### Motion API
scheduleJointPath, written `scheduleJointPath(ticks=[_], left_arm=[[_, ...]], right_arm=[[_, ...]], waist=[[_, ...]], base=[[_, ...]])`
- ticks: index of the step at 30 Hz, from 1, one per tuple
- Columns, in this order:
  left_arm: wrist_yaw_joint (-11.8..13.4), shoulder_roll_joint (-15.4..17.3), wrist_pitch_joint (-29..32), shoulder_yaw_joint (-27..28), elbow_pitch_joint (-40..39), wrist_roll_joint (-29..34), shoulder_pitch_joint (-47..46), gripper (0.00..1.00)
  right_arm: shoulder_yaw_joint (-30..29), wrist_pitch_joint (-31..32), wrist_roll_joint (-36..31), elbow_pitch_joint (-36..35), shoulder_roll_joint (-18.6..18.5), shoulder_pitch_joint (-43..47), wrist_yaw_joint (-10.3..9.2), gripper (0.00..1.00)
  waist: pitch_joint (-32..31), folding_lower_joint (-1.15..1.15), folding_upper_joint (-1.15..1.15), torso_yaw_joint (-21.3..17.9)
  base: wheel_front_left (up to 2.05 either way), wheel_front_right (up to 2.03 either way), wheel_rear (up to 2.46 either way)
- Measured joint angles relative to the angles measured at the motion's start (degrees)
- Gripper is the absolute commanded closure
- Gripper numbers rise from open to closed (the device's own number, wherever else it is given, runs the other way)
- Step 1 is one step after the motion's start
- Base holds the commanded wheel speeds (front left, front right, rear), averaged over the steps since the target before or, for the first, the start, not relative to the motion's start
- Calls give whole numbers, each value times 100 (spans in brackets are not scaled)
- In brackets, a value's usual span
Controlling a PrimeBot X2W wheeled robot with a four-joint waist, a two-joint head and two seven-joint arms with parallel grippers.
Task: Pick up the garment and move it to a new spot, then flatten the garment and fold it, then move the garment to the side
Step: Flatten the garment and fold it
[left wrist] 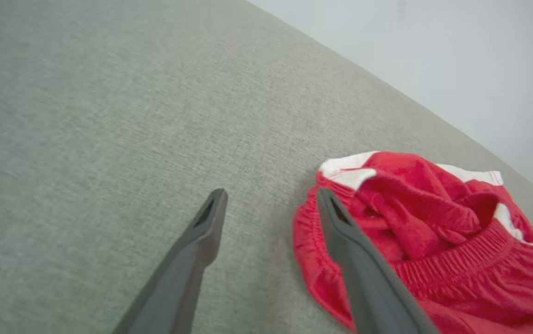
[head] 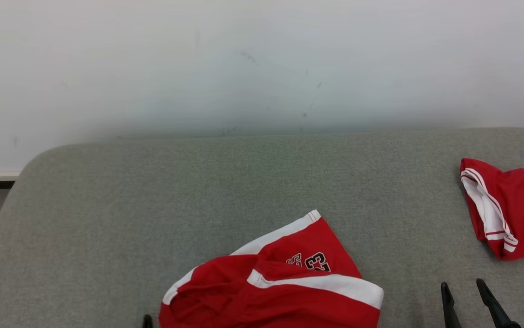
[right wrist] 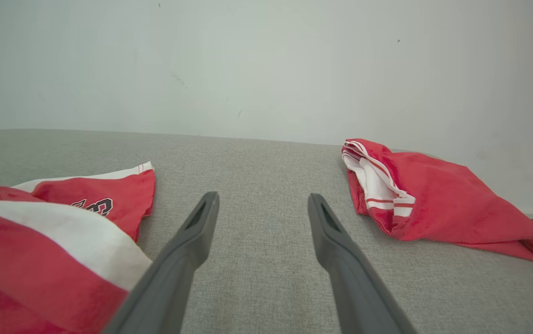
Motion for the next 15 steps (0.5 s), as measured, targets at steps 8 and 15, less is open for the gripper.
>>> scheduleJointPath(ticks=[8, 15], left_arm=[[274, 460, -1, 816, -471, 218, 193, 0], [24, 531, 478, 320, -1424, 408, -156, 0]], right_arm=[[20, -1, 2, -20, -1, 14, 0, 0], [57, 0, 4, -20, -1, -6, 0, 0]], waist=[[11, 0, 0, -15], [51, 0, 0, -163]], base=[[0, 0, 0], [0, 0, 0]])
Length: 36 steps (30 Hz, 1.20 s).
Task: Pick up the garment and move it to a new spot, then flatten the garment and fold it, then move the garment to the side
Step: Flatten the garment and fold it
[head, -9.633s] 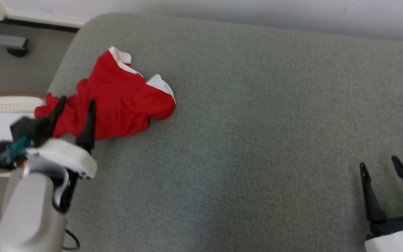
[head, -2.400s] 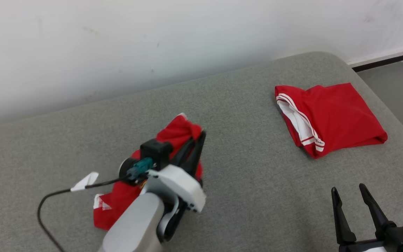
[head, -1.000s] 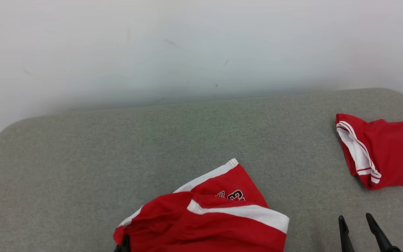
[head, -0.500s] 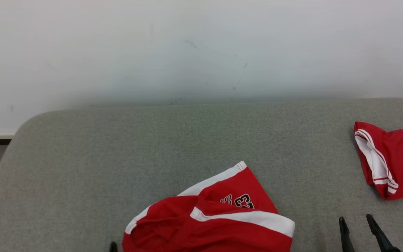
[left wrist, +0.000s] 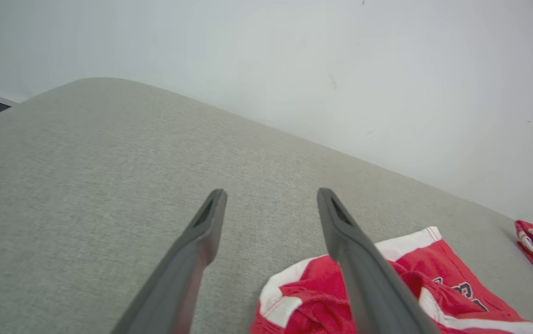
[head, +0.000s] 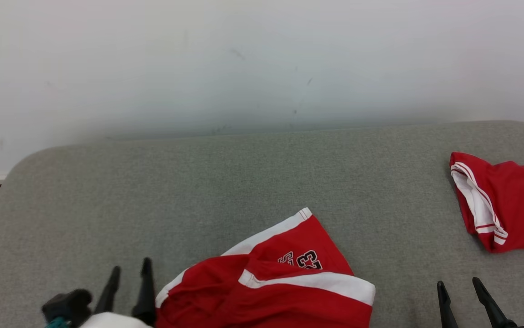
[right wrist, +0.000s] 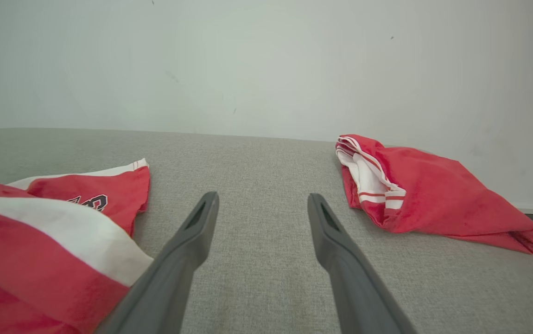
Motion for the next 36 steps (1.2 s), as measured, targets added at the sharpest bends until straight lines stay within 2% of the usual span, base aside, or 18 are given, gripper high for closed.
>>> scheduleJointPath(ticks=[5, 11, 18, 28, 36], left_arm=[[-172, -263, 812, -769, -364, 62, -348, 0], [-270, -216, 1517, -1104, -171, 56, -520, 0], [-371, -105, 1822, -1203, 16, -21, -571, 0], [-422, -112, 1931, -1271, 240, -70, -654, 0], [-641, -121, 2005, -1407, 319, -140, -747, 0]], right_arm=[[75, 0, 53, 18, -1, -89, 0, 0], [59, 0, 91, 26, 0, -133, 0, 0], [0, 0, 100, 9, 0, -147, 0, 0], [7, -1, 133, -5, 0, -235, 0, 0], [24, 0, 126, 9, 0, -270, 0, 0]], waist=[[65, 0, 0, -194], [187, 0, 0, -505], [353, 0, 0, -751], [475, 0, 0, -783], [505, 0, 0, -839]], base=[[0, 0, 0], [0, 0, 0], [0, 0, 0], [0, 0, 0], [0, 0, 0]])
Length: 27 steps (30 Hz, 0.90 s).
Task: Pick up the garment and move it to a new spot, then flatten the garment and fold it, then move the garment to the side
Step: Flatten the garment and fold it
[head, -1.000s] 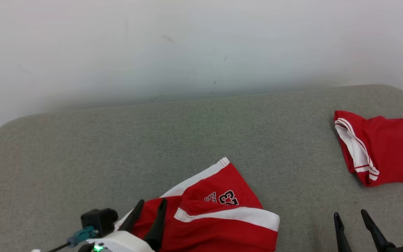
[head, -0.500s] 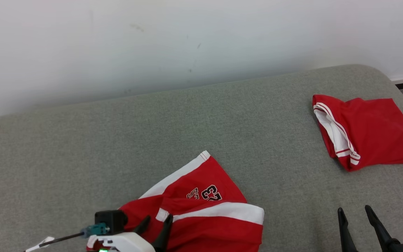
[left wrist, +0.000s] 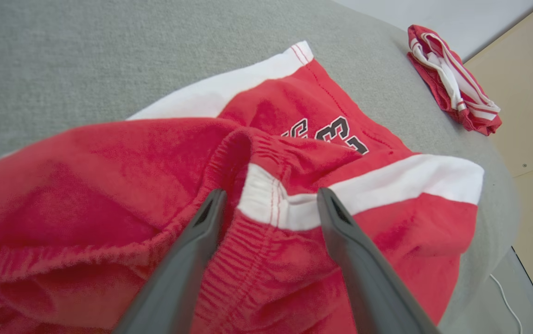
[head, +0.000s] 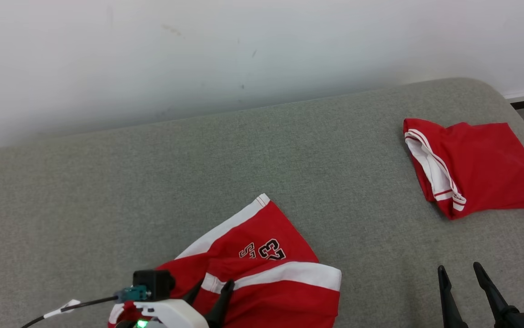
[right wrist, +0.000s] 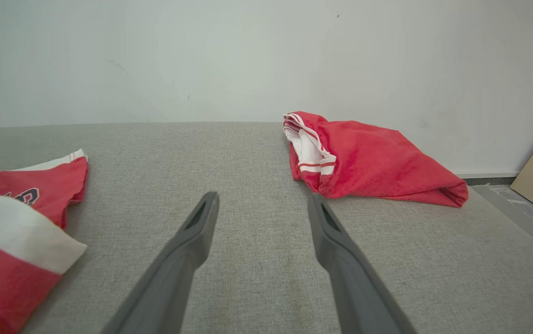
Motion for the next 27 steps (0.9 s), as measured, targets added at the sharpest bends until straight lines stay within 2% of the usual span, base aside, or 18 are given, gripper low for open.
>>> scheduleJointPath(ticks=[3, 5, 6, 9, 10, 11, 20, 27], left_arm=[[-55, 2, 58, -43, -7, -45, -36, 0], [-78, 3, 99, -77, -5, -59, -53, 25], [-101, 9, 142, -103, -5, -60, -76, 45], [-163, 14, 265, -180, 13, -101, -166, 75], [-186, 13, 313, -200, 35, -116, -194, 95], [-199, 7, 364, -226, 70, -130, -214, 100], [-281, 54, 594, -386, 524, -156, -292, 100], [-218, 30, 313, -114, 716, -276, -494, 100]], right_arm=[[3, 0, 0, 13, 0, -30, 0, 0], [7, 0, 0, 21, 0, -36, 0, 0], [10, -1, 0, 25, 0, -36, 0, 0], [16, -1, 0, 43, 0, -43, 0, 0], [21, 0, 0, 47, 0, -47, 0, 0], [25, 0, 0, 52, 0, -49, 0, 0], [58, 0, 0, 75, 0, -71, 0, 0], [54, 0, 1, 75, -1, -107, 0, 0]], waist=[[0, 0, 0, -35], [-3, 0, 0, -56], [-4, 0, 0, -68], [-5, 0, 0, -96], [-8, 0, 0, -105], [-9, 0, 0, -114], [-2, 0, 0, -219], [9, 0, 0, -298]], base=[[0, 0, 0], [0, 0, 0], [0, 0, 0], [0, 0, 0], [0, 0, 0], [0, 0, 0], [0, 0, 0], [0, 0, 0]])
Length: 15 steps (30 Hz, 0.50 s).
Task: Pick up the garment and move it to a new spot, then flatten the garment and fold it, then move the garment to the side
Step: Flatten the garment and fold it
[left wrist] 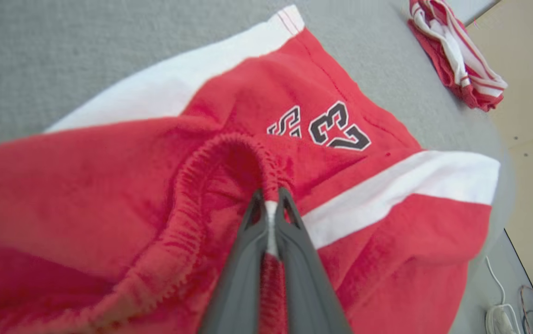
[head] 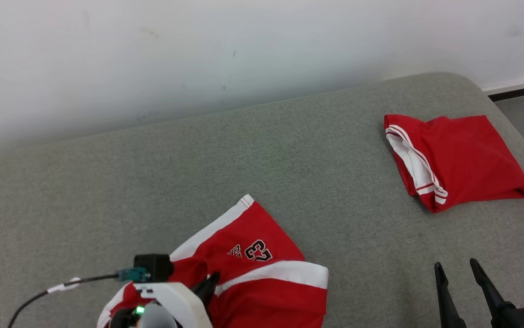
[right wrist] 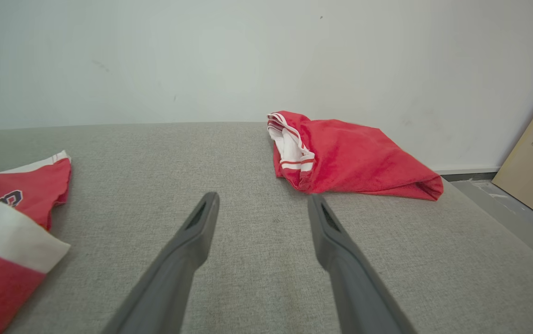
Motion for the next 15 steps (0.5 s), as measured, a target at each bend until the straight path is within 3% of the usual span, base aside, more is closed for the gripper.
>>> scheduleJointPath(ticks=[15], left_arm=[[-1, 463, 223, 699, -387, -71, -2487, 100]], right_arm=[[97, -1, 193, 32, 1, -188, 0, 0]], waist=[[83, 0, 0, -532]], base=[[0, 0, 0]])
